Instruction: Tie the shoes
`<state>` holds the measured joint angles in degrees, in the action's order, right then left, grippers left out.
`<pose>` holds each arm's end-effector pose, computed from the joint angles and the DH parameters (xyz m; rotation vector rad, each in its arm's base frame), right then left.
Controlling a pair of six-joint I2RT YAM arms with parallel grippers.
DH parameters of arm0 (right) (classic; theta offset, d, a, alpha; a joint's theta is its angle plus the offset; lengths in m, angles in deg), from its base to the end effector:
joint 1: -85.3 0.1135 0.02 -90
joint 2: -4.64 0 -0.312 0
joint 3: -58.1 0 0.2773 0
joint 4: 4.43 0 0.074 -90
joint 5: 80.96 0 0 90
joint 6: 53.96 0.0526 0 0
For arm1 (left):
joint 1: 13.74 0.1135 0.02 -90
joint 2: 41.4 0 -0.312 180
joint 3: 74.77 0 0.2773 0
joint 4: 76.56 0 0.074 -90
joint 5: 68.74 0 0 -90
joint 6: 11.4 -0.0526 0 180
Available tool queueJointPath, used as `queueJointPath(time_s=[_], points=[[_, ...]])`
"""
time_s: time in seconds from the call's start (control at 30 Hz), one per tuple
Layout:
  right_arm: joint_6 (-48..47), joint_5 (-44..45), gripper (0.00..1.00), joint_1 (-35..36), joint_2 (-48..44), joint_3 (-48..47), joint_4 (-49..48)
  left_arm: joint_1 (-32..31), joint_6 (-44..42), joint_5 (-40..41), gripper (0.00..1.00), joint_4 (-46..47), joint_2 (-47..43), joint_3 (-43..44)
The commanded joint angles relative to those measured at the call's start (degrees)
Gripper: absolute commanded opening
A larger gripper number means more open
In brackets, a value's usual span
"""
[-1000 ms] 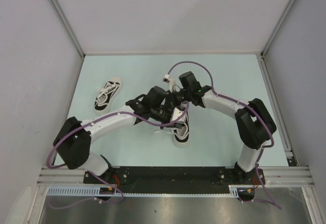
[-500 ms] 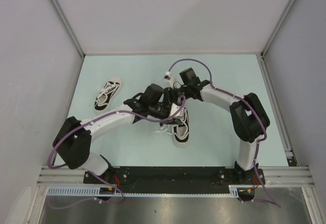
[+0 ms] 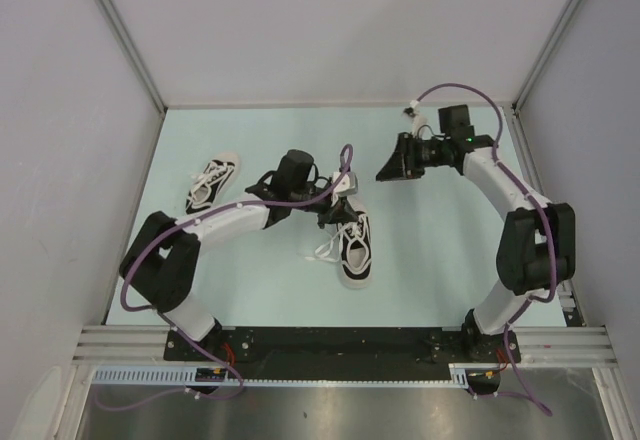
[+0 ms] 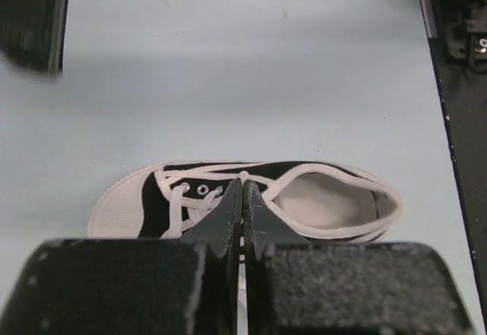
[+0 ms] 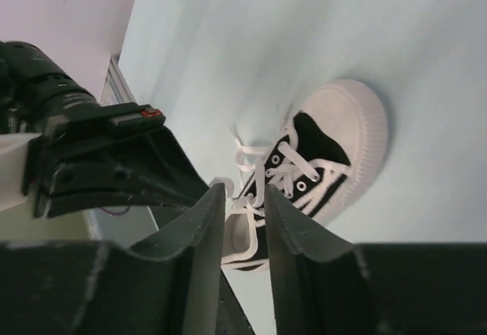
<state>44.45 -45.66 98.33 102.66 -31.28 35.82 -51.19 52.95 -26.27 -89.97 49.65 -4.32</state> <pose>0.3862 0.1334 0.3021 -0.5367 2.2726 1.3249 0.2750 -0.2595 0.2666 1.4839 1.4982 -1.0115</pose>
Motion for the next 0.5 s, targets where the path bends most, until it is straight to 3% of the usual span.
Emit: queueJointPath(time_s=[0.0, 0.23, 0.47], points=[[-6.46, -0.24, 0.30, -4.86, -6.68, -1.78, 7.75, 1.06, 11.03, -3.10, 0.00, 10.03, 3.16, 3.13], [-18.06, 3.28, 0.29, -4.34, -12.85, 0.77, 15.67, 2.21, 19.84, -1.51, 0.00, 15.75, 7.83, 4.54], [-35.37, 10.12, 0.36, 5.14, -20.84, 0.94, 19.44, 2.21, 25.30, -2.30, 0.00, 18.66, 11.17, 4.89]])
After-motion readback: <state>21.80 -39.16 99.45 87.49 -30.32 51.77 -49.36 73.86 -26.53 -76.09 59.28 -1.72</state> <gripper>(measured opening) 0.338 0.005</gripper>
